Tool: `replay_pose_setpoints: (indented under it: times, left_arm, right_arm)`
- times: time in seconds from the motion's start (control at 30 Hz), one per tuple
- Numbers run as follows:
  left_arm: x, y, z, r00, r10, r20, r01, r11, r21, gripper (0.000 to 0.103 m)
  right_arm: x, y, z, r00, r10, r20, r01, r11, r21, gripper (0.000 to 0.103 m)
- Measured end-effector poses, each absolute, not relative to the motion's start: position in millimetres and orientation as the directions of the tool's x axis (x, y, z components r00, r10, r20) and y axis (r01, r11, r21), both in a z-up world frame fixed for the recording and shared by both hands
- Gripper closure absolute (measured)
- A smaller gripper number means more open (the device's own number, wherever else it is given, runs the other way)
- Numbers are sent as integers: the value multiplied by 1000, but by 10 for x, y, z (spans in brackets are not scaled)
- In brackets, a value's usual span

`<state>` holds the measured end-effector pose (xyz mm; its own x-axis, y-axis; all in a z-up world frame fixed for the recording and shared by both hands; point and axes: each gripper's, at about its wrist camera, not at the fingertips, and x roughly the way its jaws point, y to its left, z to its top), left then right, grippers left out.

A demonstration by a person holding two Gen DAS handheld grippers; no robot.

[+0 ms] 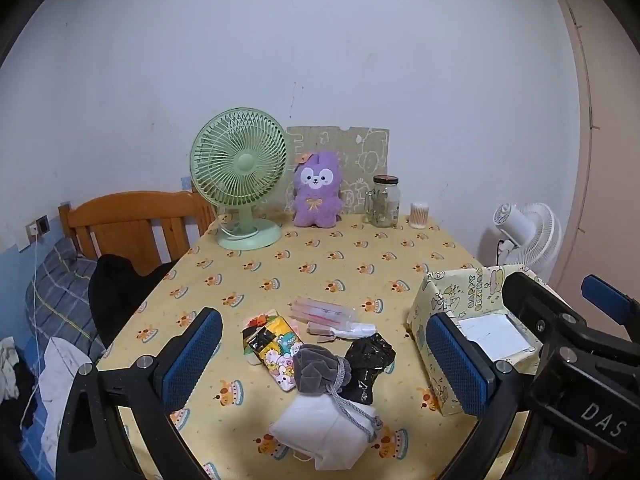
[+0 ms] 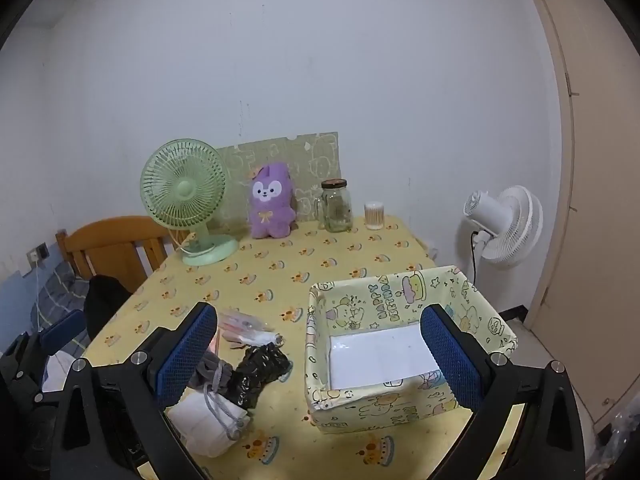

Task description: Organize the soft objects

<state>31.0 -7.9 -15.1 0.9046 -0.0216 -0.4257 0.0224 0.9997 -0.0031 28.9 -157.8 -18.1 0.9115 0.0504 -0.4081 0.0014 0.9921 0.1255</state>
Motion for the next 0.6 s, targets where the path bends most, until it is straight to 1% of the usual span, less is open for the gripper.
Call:
replay_pose_setpoints:
  times: [0.17,0.6]
  left_arm:
    - [335,-69,-167,904,-15,-427,13,1000,-7,0]
    - [318,-62,-163,907,-17,-421,17,1000,-4,0]
  right_arm:
    - [300,-1553,-187,910,5,-414,47,992,115,0]
    - [266,-1565,-197,919,29,-393,30,989,144,0]
